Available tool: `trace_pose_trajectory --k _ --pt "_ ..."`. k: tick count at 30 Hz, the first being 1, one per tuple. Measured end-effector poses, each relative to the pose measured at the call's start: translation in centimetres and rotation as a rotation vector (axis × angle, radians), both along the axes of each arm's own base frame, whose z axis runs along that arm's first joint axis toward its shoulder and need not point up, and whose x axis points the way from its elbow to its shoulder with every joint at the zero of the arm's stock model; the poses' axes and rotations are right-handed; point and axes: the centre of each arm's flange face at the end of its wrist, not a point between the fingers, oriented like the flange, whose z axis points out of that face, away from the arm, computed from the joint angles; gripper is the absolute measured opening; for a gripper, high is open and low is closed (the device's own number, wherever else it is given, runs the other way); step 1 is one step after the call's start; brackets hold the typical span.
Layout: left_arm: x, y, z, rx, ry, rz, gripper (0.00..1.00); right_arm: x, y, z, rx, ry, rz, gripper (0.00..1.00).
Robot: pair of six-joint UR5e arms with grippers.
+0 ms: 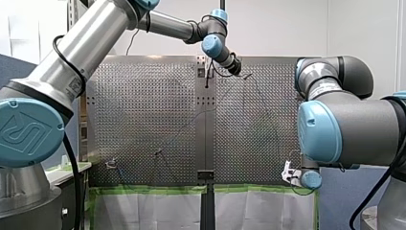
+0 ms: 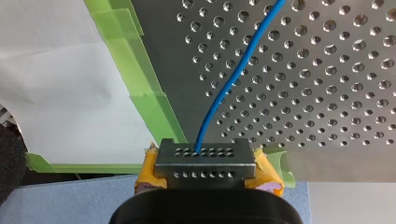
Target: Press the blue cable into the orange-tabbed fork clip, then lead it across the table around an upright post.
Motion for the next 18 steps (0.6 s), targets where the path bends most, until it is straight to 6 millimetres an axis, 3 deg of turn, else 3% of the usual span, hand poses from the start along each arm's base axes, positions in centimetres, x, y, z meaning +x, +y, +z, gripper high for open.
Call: trace_pose_trajectory --k 18 --pt "0.4 1.3 0.0 0.100 -0.050 0.144 1.00 0.0 0.0 0.0 0.000 0.000 -0.001 0.00"
